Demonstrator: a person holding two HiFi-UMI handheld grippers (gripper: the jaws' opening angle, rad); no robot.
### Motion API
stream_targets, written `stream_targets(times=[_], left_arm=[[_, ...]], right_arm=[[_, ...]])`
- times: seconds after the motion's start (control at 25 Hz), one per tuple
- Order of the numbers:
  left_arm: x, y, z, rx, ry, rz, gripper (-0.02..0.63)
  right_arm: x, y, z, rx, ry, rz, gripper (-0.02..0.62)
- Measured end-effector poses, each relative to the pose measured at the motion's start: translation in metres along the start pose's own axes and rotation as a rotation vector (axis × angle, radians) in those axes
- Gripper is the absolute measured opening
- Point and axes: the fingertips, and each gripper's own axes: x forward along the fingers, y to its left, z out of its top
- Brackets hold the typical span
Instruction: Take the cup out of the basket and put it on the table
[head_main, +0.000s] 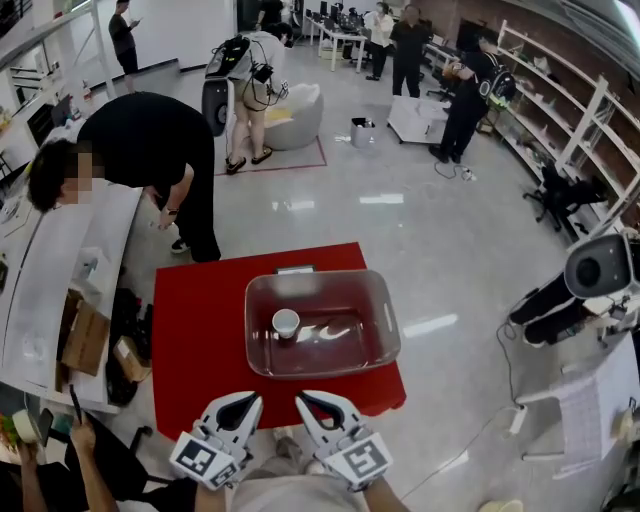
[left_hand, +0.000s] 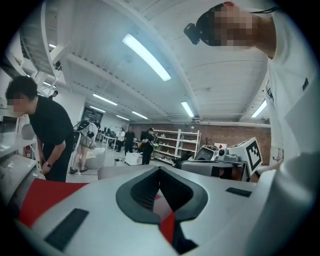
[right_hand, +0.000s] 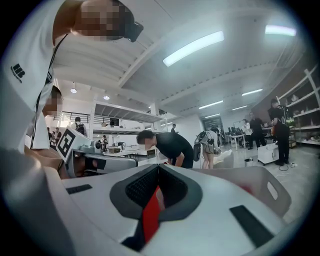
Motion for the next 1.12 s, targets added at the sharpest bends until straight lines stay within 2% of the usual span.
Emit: stream_targets(times=[0.68, 0.92, 1.12], left_arm=[[0.034, 0.071, 0.014, 0.005, -0.016, -0.085, 0.006], [0.040, 0.076, 0.022, -0.007, -0.022, -0.082, 0.005], [0.051, 0.084, 0.022, -0.018, -0.029, -0.048, 0.005]], right_arm=[[0.076, -0.030, 0.010, -0.061, 0.008, -0.063, 0.008], [0.083, -0.041, 0.021, -0.138, 0.060, -0.046, 0.008], [0.093, -0.059, 0.025, -0.201, 0.108, -0.004, 0.008]])
